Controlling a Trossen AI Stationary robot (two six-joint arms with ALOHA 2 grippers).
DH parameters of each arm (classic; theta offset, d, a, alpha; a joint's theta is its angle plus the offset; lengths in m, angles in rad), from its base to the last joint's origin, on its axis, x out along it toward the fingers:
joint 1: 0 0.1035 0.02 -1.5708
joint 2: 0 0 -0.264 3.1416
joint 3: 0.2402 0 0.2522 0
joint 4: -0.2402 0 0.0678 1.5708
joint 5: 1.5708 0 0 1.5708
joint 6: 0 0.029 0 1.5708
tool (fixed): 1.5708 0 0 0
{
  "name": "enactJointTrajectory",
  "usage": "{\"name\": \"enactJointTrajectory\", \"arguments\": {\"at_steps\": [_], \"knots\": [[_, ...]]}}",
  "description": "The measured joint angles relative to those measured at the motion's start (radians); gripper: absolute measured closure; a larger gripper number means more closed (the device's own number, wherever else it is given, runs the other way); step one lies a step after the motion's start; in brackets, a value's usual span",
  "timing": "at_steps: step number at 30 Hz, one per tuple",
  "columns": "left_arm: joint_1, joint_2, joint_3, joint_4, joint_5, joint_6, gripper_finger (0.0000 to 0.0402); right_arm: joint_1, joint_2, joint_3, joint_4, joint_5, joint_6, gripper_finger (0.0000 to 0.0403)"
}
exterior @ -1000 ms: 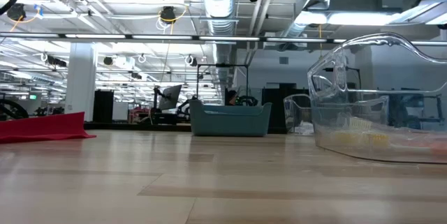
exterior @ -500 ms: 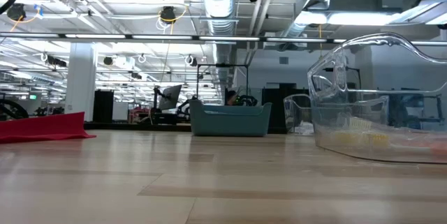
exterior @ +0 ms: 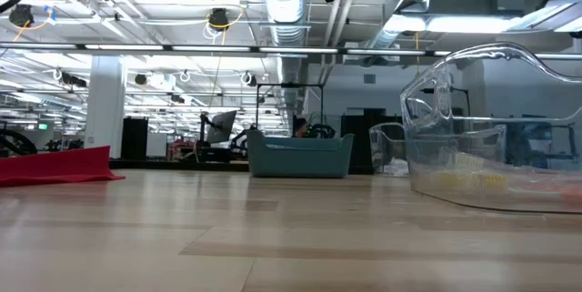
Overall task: Pick & Place Toothbrushes
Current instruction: Adjust the bottom transparent bin on the table
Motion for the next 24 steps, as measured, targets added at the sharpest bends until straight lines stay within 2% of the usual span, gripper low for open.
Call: {"name": "enactJointTrajectory", "arguments": {"at_steps": [4, 6, 13, 16, 24], "knots": [[0.0, -0.065, 0.0, -0.001, -0.012, -0.005, 0.0164, 0.0, 0.0, 0.0, -0.002, 0.0, 0.0, 0.017], [0.0, -0.095, 0.0, -0.001, -0.064, -0.005, 0.0163, 0.0, 0.0, 0.0, -0.011, 0.0, 0.0, 0.017], [0.001, -0.18, 0.0, -0.012, -0.403, 0.055, 0.0179, 0.002, 0.0, 0.0, -0.082, 0.0, 0.0, 0.017], [0.012, -0.202, 0.0, -0.016, -0.535, 0.125, 0.0188, 0.011, -0.007, 0.0, -0.159, 0.0, 0.0, 0.017], [0.064, -0.232, 0.0, -0.015, -0.748, 0.342, 0.0199, 0.054, -0.079, 0.0, -0.44, 0.0, 0.0, 0.017]]}}
